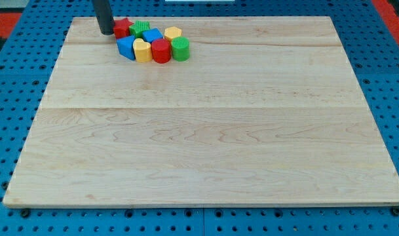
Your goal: Push the red star and triangle towards the bottom side of the board
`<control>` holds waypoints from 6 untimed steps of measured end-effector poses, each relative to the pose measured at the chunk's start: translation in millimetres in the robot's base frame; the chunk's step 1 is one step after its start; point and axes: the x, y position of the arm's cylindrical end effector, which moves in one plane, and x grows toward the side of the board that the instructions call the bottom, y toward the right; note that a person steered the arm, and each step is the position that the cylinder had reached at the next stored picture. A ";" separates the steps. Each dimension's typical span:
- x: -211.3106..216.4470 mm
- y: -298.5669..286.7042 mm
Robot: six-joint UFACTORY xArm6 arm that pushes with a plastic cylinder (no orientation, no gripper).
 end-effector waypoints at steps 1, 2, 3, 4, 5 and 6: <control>-5.7 9.8; -19.7 -5.0; -43.8 -8.0; -40.4 45.9; -18.1 65.1; -7.9 59.7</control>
